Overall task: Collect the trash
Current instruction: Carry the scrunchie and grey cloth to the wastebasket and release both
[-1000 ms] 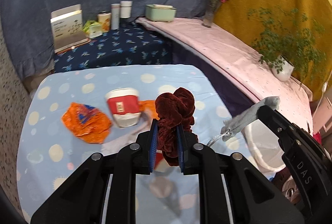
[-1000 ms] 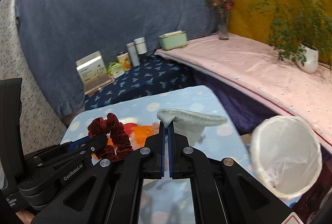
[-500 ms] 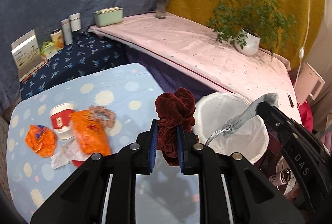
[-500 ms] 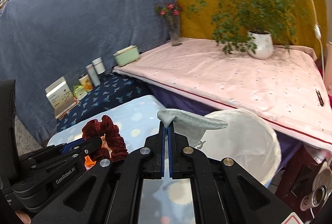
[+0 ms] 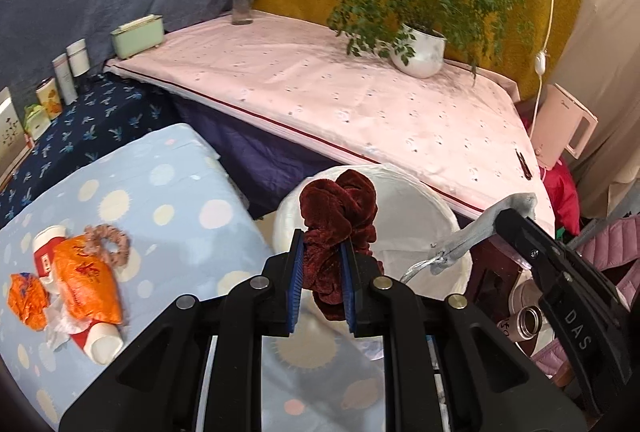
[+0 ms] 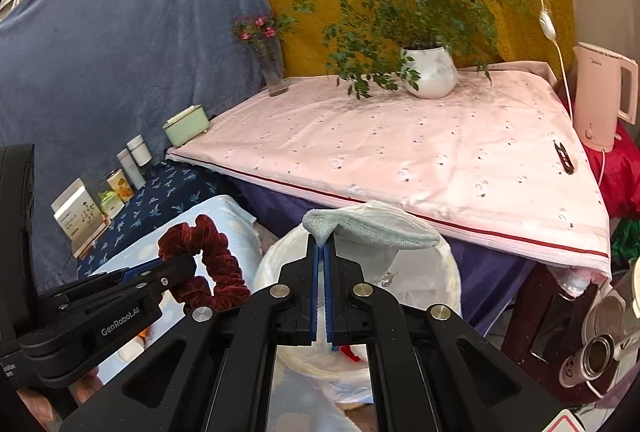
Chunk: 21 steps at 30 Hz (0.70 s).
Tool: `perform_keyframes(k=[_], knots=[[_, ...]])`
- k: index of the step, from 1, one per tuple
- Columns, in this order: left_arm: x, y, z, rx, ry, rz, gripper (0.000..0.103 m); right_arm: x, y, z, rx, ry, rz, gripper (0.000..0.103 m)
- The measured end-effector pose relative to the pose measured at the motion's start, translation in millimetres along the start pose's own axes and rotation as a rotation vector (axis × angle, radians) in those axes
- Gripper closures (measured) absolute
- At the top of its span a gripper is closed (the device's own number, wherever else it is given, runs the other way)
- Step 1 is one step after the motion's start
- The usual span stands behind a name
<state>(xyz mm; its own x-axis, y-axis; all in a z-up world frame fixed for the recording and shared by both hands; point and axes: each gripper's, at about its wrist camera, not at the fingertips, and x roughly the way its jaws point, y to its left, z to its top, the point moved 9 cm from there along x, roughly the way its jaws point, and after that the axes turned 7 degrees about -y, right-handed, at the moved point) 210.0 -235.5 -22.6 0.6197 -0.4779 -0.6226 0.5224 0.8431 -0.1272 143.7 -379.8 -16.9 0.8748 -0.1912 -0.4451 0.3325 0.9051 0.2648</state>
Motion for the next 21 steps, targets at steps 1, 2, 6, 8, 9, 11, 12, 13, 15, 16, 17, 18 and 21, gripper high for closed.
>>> perform_keyframes(k=[1, 2, 6, 8, 9, 11, 12, 13, 15, 16, 17, 18, 21], knots=[[3.1, -4.7, 0.1, 0.002, 0.004, -0.007, 0.087, 0.4, -3.5, -0.5, 0.004, 0.002, -0.004, 0.101], [7.0, -8.8, 0.8, 0.006, 0.008, -0.013, 0.087, 1.5, -7.6, -1.1, 0.007, 0.004, -0.009, 0.100], [21.7, -21.4, 3.6, 0.014, 0.014, -0.031, 0.085, 6.5, -19.9, -1.9, 0.017, 0.010, -0.021, 0.100], [27.7, -25.8, 4.9, 0.014, 0.012, -0.041, 0.084, 9.7, -25.0, -2.0, 0.021, 0.011, -0.027, 0.100], [31.0, -28.1, 5.0, 0.016, 0.016, -0.047, 0.083, 10.9, -27.0, -2.3, 0.024, 0.013, -0.029, 0.100], [36.1, -30.0, 5.3, 0.014, 0.023, -0.054, 0.072, 14.5, -31.0, -3.1, 0.031, 0.016, -0.034, 0.100], [37.3, -29.0, 6.5, 0.010, 0.018, -0.050, 0.061, 16.0, -32.1, -3.2, 0.032, 0.018, -0.035, 0.100], [38.0, -27.4, 8.4, 0.007, 0.006, -0.045, 0.059, 17.9, -32.9, -3.7, 0.032, 0.020, -0.037, 0.100], [39.6, -25.8, 10.3, 0.006, 0.001, -0.042, 0.059, 21.6, -32.5, -4.6, 0.033, 0.025, -0.039, 0.100], [40.4, -24.2, 10.4, 0.005, 0.002, -0.041, 0.059, 23.4, -32.2, -5.4, 0.032, 0.028, -0.039, 0.100], [40.9, -22.0, 10.4, 0.005, 0.001, -0.033, 0.059, 25.1, -31.8, -6.1, 0.032, 0.030, -0.039, 0.100], [40.7, -19.2, 10.1, 0.006, -0.001, -0.026, 0.059, 26.5, -31.0, -6.5, 0.030, 0.032, -0.038, 0.100], [39.1, -11.5, 9.7, 0.001, -0.004, -0.014, 0.059, 31.7, -26.4, -7.3, 0.024, 0.038, -0.033, 0.100]])
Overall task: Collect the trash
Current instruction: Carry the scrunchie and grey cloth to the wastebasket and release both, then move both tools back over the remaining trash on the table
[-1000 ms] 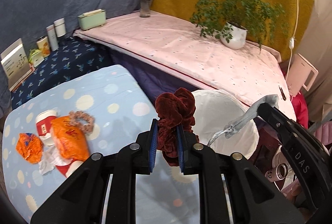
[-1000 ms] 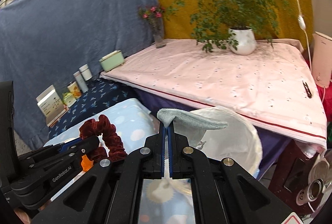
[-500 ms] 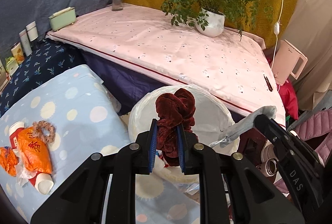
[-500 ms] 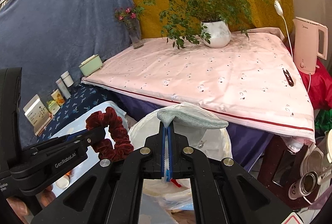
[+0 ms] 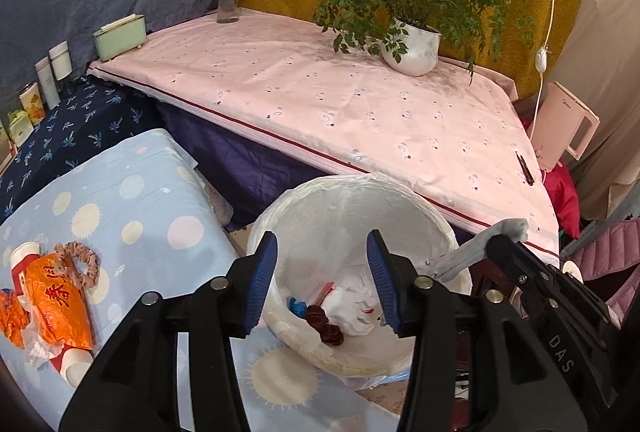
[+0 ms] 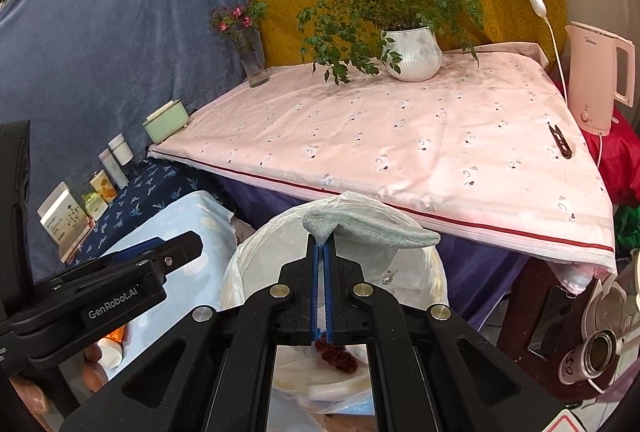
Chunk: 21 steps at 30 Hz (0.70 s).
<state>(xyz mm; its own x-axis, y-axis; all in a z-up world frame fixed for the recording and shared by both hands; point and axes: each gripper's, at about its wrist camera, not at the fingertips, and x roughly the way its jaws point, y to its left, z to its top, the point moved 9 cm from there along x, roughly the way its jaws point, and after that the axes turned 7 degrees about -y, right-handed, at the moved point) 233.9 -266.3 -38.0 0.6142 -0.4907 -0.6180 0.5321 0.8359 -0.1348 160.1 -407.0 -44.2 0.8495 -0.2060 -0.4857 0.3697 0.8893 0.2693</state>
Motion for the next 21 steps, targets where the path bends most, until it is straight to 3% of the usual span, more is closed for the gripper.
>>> perform_keyframes(k=[8, 11, 13, 15, 21], knots=[[-8.6, 24.1, -1.6, -0.028, -0.011, 0.036, 0.058, 12.9, 16.6, -2.2, -0.022, 0.015, 0.012, 0.097], [-12.4, 36.3, -3.1, -0.044, -0.014, 0.054, 0.051, 15.7, 22.8, -3.7, -0.027, 0.018, 0.007, 0.091], [-16.4, 44.3, -4.1, -0.054, -0.023, 0.068, 0.043, 16.3, 27.0, -4.8, -0.031, 0.018, 0.006, 0.081], [-20.7, 52.5, -5.3, -0.056, -0.032, 0.087, 0.041, 15.1, 33.0, -5.4, -0.036, 0.015, 0.011, 0.073], [-34.7, 76.6, -10.0, -0.094, -0.042, 0.123, 0.037, 8.4, 57.6, -4.7, -0.066, 0.006, 0.042, 0.063]])
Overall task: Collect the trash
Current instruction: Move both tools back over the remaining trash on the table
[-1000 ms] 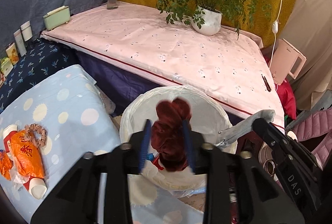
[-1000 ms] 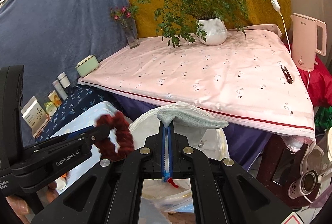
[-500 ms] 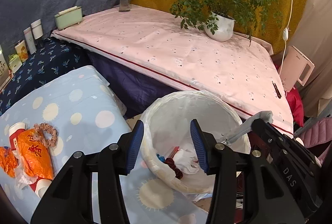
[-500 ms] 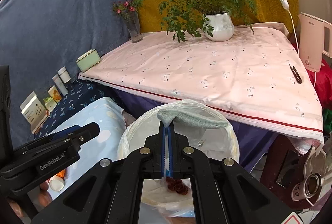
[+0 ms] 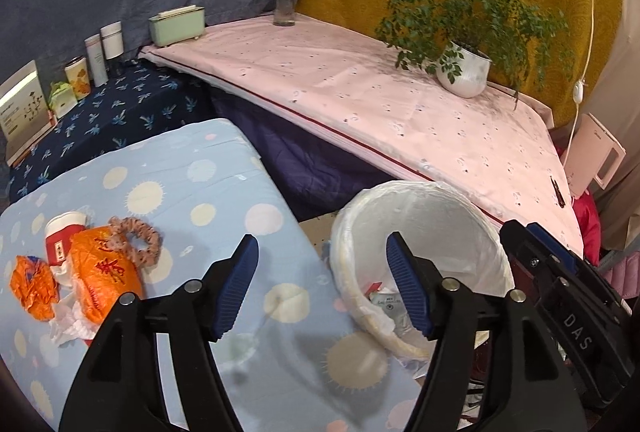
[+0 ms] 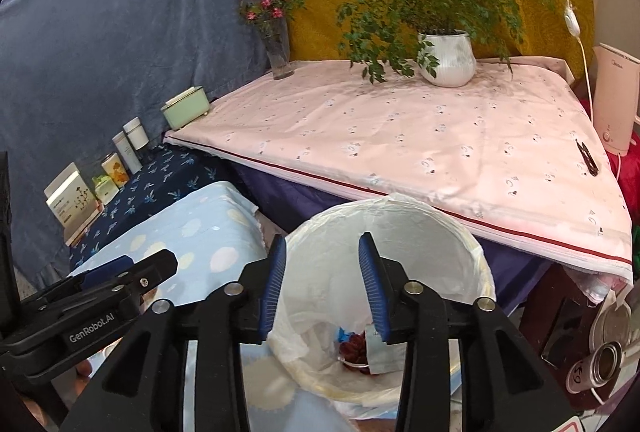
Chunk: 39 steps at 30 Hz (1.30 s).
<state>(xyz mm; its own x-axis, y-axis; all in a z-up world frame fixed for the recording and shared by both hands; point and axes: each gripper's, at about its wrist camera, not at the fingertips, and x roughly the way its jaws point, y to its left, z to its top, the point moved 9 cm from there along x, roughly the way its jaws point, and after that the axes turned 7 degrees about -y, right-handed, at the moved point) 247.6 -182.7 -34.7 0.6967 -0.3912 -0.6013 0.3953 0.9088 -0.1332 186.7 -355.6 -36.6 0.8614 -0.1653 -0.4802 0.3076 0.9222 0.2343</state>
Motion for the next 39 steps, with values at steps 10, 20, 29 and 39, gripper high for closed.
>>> perform_keyframes(k=[10, 20, 29, 39], knots=[[-29.7, 64.4, -4.8, -0.081, -0.029, 0.093, 0.035, -7.8, 60.3, -7.9, -0.067, 0.013, 0.070, 0.055], [-59.9, 132.6, -17.4, -0.164, -0.039, 0.180, 0.035, -19.7, 129.6, -23.6, -0.143, 0.032, 0.156, 0.050], [-81.9, 180.3, -34.9, -0.233, -0.038, 0.226, 0.035, -27.6, 181.0, -44.5, -0.213, 0.061, 0.210, 0.048], [-97.9, 242.8, -59.6, -0.323, -0.025, 0.281, 0.035, -29.3, 235.0, -71.8, -0.285, 0.098, 0.263, 0.046]])
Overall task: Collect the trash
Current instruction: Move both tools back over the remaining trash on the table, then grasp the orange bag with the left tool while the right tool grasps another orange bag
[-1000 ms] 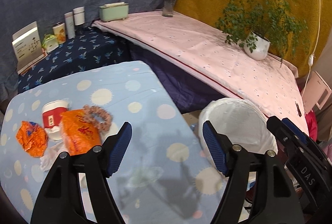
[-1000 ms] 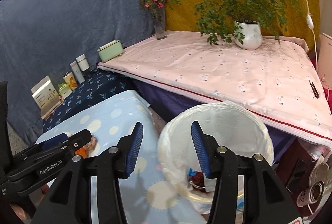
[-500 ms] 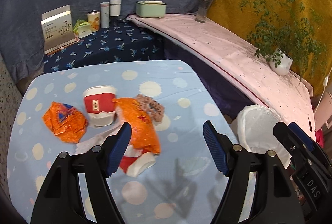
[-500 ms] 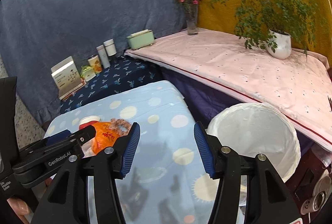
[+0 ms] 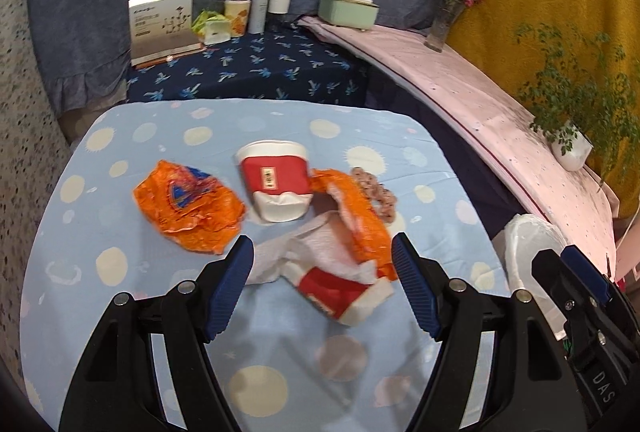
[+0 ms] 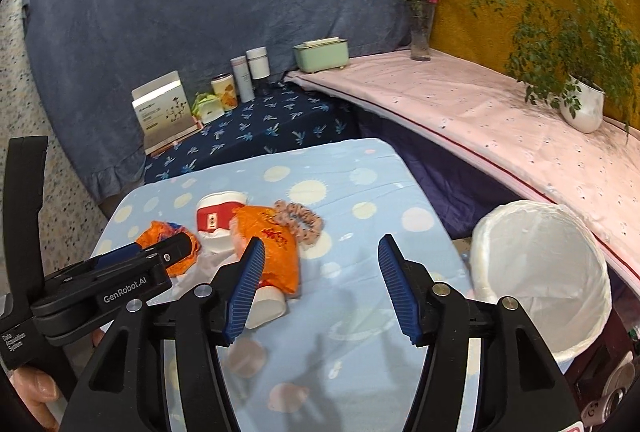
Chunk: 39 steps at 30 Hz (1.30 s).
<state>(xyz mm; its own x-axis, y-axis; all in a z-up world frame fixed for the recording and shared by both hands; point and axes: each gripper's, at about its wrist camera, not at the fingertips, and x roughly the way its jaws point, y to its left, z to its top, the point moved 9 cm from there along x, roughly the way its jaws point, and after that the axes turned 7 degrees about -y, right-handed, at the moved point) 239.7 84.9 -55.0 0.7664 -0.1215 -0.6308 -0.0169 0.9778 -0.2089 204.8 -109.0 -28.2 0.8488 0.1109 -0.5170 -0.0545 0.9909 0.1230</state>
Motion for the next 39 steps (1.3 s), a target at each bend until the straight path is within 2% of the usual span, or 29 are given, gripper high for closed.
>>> perform_keyframes(k=[17, 19, 22, 28, 34, 36, 37, 39], knots=[[30.1, 123.5, -16.5, -0.142, 0.063, 0.135, 0.035, 65.9, 62.2, -27.0, -0.063, 0.116, 0.055, 0.046], [36.3, 133.0, -16.7, -0.151, 0.068, 0.146, 0.028, 76.7, 65.3, -29.0, -0.060, 0.130, 0.060, 0.046], [46.4, 141.4, -14.1, -0.148, 0.067, 0.160, 0.023, 92.4, 68.1, -32.1, -0.058, 0.146, 0.058, 0.046], [75.7, 147.5, -15.7, -0.118, 0.107, 0.166, 0.018, 121.3, 67.8, -37.7, -0.044, 0.176, 0.046, 0.046], [103.3, 142.3, -19.8, -0.097, 0.152, 0.142, 0.017, 141.1, 62.9, -44.4, -0.025, 0.202, 0.038, 0.046], [109.3, 139.9, -20.7, -0.100, 0.158, 0.126, 0.021, 144.8, 62.7, -46.2, -0.021, 0.206, 0.042, 0.046], [111.4, 138.3, -21.6, -0.100, 0.160, 0.120, 0.031, 146.2, 62.6, -47.2, -0.021, 0.209, 0.044, 0.046], [115.6, 134.8, -24.9, -0.095, 0.179, 0.107, 0.041, 147.4, 62.1, -48.9, -0.018, 0.210, 0.047, 0.048]])
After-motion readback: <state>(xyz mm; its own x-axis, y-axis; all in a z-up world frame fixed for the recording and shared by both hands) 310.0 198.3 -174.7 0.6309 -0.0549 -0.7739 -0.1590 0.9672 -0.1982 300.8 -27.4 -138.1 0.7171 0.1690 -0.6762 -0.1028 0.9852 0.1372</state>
